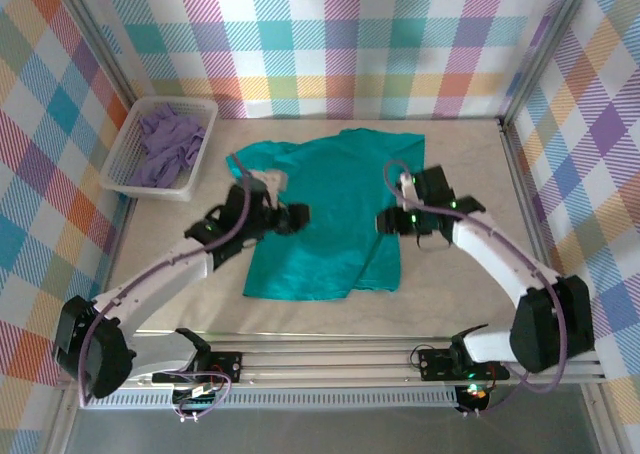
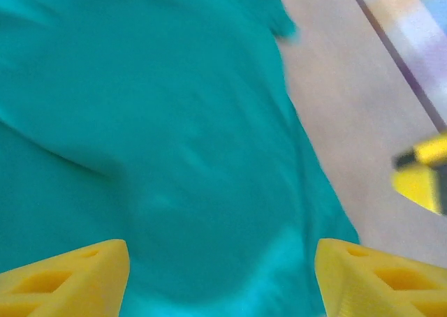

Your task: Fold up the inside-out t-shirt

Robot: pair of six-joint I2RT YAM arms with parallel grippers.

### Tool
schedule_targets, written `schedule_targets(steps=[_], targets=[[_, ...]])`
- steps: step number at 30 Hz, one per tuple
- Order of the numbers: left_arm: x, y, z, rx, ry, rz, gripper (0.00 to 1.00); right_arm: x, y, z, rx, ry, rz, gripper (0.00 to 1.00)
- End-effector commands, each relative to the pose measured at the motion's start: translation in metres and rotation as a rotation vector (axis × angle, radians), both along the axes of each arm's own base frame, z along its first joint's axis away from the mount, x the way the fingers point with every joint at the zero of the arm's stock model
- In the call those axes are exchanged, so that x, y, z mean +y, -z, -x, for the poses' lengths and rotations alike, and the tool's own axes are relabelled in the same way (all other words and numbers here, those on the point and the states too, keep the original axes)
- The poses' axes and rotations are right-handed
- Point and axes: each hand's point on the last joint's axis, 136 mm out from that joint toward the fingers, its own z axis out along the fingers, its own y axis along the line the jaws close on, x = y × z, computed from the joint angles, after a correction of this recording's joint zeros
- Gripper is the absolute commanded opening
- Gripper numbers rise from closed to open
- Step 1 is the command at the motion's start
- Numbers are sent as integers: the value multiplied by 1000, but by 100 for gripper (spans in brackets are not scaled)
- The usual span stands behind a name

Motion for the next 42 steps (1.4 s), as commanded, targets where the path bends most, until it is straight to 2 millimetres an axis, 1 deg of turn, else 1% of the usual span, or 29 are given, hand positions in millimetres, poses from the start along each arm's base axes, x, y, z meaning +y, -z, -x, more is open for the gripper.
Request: schedule_targets(steps=[1,2,3,4,7,8,9,11,13,14,15,18,19,21,22,24,25,28,29,32,34,37,40,42], targets=[[-25,27,40,21,145,21,71,-25,47,65,239,96,101,56],[-26,34,47,21,164,5,71,-28,55,71,251,107,102,56],[-28,39,52,22,180,-8,72,-26,60,73,253,111,82,56],[-28,43,54,22,187,-21,72,-23,66,73,253,112,67,56],[-27,49,54,15,178,-69,72,-8,81,66,273,94,1,54],[-27,51,53,15,176,-76,72,-3,85,65,293,85,-15,49],[-27,52,54,16,178,-76,72,2,88,64,304,72,-37,40],[-30,52,58,11,197,-72,72,4,87,59,286,59,-44,23],[-31,56,62,7,218,-84,71,1,77,54,250,56,-54,7],[-33,57,66,5,234,-88,71,-1,72,52,239,57,-58,2],[-36,57,69,-3,257,-92,70,-8,61,49,222,67,-57,0],[-55,52,85,-89,384,-107,69,-28,22,38,125,106,-68,0],[-62,51,90,-137,436,-126,69,-28,9,35,102,110,-101,0],[-76,52,99,-214,549,-153,68,-25,-8,32,91,104,-160,0],[-82,55,101,-240,597,-175,67,-23,-10,31,98,99,-175,0],[-91,61,98,-259,641,-217,66,-18,-11,29,113,88,-204,0],[-95,69,99,-253,670,-248,65,-16,-11,28,119,85,-222,0],[-110,82,103,-265,746,-321,63,-16,-16,21,121,93,-275,0],[-115,83,103,-272,756,-336,63,-16,-19,19,115,98,-295,0],[-132,96,113,-261,815,-372,58,-17,-24,12,116,107,-332,0],[-139,112,119,-253,845,-412,56,-18,-24,10,116,109,-331,0],[-144,130,116,-248,847,-490,53,-19,-24,8,112,113,-334,0],[-144,142,102,-260,797,-553,51,-19,-23,8,113,113,-337,0],[-147,147,98,-258,792,-565,51,-19,-22,8,115,114,-337,0]])
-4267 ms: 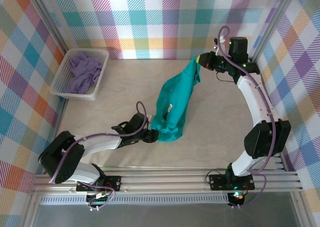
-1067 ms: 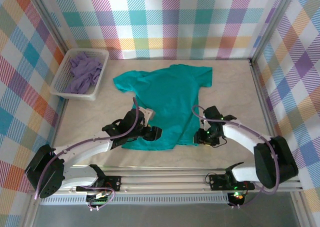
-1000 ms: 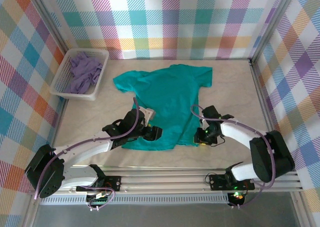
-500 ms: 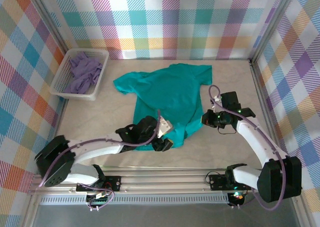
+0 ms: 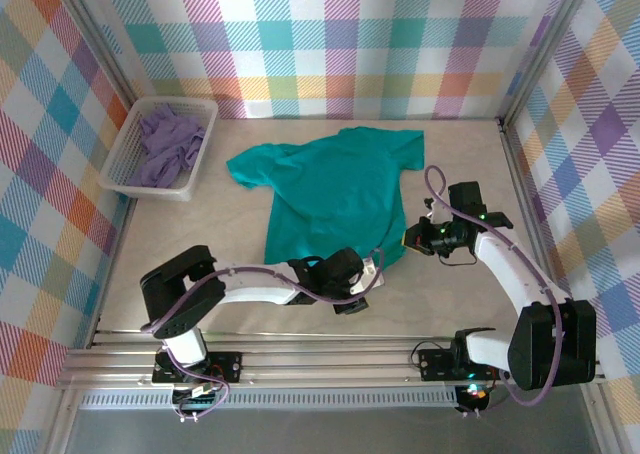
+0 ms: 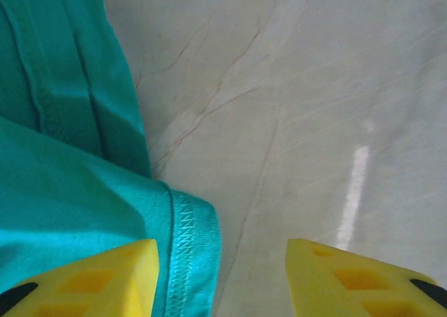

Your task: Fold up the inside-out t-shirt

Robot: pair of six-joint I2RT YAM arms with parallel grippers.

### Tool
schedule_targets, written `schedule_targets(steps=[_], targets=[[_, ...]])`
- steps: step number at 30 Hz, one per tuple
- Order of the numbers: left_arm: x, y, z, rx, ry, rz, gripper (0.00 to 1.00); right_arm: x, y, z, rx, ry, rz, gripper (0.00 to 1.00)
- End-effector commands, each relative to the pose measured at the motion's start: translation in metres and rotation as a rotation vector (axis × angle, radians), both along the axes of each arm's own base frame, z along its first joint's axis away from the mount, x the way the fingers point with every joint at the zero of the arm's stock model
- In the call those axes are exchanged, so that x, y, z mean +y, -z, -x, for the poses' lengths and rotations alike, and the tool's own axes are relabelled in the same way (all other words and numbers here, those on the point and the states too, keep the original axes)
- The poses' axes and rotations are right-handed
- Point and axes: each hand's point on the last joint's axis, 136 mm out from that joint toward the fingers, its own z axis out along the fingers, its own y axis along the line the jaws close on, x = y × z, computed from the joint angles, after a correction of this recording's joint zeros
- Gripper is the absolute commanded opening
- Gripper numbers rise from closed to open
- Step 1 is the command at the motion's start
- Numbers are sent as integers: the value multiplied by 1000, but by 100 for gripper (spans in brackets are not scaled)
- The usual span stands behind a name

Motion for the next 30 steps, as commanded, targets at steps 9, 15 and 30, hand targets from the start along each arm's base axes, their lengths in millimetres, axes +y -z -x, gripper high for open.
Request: schedule_targets(steps=[9,15,30], targets=[[-17,-14,-24,-84,-74,69,7,-1,-8,-6,-36,-15,2,0],[-13,-52,-20,220,-96,277,0,-5,-10,-13,-61,4,30,0],[21,-109,-83,332,-517,478,0,-42,-47,-43,-309,149,234,53]])
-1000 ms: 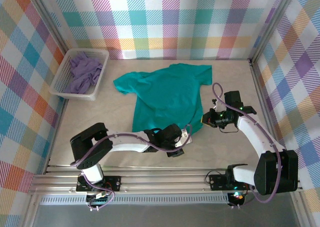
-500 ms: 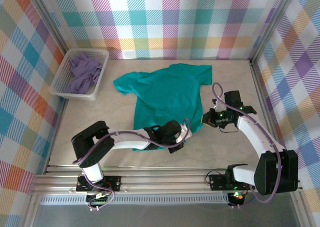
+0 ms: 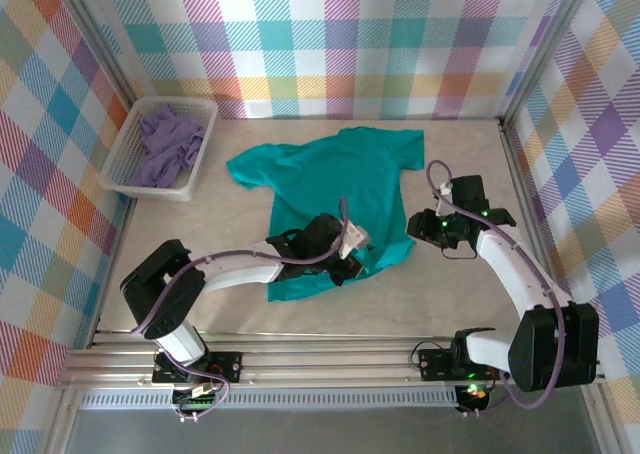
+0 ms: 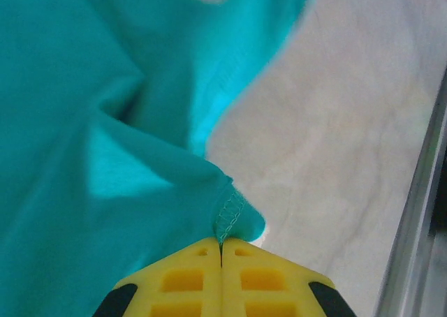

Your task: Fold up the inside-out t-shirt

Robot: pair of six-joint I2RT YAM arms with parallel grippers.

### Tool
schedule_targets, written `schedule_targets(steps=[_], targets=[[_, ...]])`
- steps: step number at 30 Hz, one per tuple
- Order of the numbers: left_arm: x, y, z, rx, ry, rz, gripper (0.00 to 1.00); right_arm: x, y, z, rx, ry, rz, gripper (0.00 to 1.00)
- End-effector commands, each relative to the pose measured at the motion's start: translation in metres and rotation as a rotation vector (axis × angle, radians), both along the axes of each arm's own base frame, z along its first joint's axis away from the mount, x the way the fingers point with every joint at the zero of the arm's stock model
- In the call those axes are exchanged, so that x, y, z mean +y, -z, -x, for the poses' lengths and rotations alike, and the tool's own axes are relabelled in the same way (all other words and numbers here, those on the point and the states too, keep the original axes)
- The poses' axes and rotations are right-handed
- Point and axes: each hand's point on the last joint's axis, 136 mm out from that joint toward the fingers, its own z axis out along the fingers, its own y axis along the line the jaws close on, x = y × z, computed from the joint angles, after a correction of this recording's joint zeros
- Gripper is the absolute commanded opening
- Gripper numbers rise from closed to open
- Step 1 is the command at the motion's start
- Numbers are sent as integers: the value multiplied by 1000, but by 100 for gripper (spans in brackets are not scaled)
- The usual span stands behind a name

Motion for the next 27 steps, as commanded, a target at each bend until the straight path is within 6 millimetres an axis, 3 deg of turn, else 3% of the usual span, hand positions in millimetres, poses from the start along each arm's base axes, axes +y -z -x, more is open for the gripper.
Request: schedule_targets(steps=[1,4,7,11,14,19,22,27], targets=[[14,-53,-34,39,-237,159,0,10,-50,-9,-259,-96,9,59],[32,-73,-49,60,-330,203,0,70,-67,22,-400,-395,-79,62],[46,-91,-63,117,-384,240,0,121,-56,60,-531,-612,-116,61],[61,-114,-74,133,-427,246,0,162,-28,88,-718,-768,-66,56],[65,-126,-74,130,-411,227,0,187,-7,86,-792,-850,37,46],[68,-143,-67,142,-383,181,0,206,19,36,-889,-735,194,36],[63,-165,-61,146,-345,235,0,215,30,3,-908,-662,278,33],[59,-197,-45,136,-280,311,0,200,50,-37,-910,-548,343,29]])
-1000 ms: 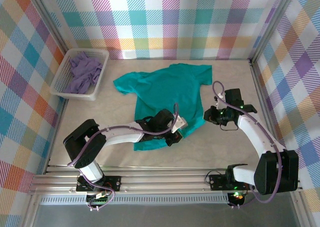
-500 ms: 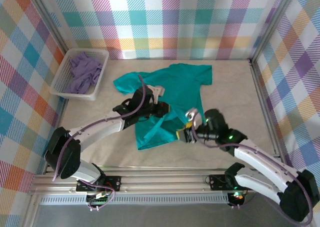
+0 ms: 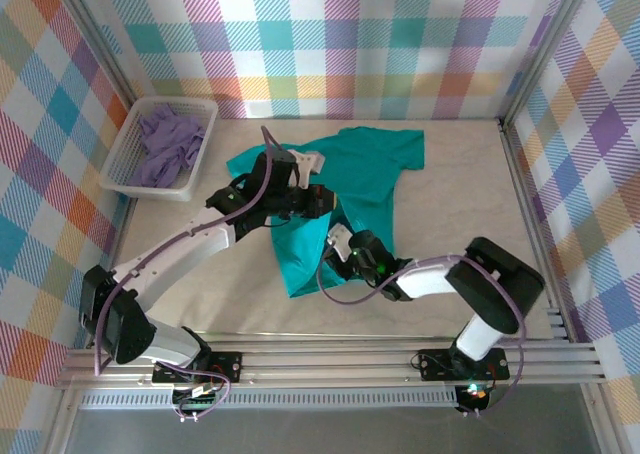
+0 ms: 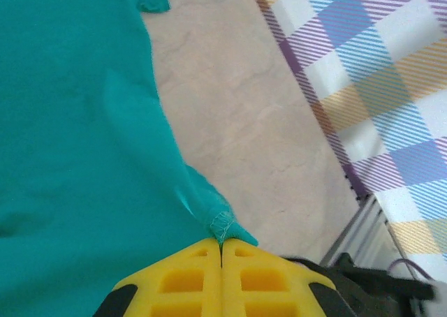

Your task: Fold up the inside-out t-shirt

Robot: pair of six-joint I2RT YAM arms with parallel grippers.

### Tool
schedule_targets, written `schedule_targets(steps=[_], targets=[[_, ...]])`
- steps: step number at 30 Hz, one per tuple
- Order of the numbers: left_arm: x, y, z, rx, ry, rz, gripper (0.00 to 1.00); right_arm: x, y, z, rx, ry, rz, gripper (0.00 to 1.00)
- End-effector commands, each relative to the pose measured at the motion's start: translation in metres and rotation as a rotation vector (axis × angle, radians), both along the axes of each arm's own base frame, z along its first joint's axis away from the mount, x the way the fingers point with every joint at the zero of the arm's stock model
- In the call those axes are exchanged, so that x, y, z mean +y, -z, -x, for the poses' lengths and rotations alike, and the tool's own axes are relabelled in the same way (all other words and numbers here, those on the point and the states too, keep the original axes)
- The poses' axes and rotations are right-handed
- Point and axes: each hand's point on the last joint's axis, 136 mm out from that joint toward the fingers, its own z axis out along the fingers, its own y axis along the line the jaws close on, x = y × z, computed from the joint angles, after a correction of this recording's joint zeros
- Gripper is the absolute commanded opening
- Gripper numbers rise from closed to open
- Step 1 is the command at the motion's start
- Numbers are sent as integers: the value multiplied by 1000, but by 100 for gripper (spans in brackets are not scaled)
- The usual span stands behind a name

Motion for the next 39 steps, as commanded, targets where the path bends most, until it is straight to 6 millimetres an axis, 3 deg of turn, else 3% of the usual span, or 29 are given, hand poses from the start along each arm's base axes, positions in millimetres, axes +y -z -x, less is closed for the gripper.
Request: schedule_targets(steps=[1,3,7,14,17,20,25,28,33,39], targets=[[0,-38,20,-38,69,74,0,-5,-30,-42,-160,110,-69,29],[-2,-44,27,-53,105,88,0,-2,-27,-50,-157,117,-45,29],[-9,-50,34,-70,152,112,0,-11,-35,-64,-54,141,-234,28],[-19,-66,43,-134,227,116,0,-6,-40,-61,0,17,-259,29],[-26,-76,48,-145,265,152,0,-14,-34,-75,29,98,-214,30],[-41,-96,58,-174,302,180,0,-18,-24,-91,53,181,-128,34],[-69,-139,80,-233,377,226,0,-13,-28,-105,1,199,-71,37],[-76,-150,79,-258,371,218,0,-17,-24,-110,3,224,-39,39],[-69,-155,76,-308,344,184,0,-28,-18,-108,66,268,-70,44],[-40,-139,60,-347,224,95,0,-39,-26,-96,165,170,-197,49]])
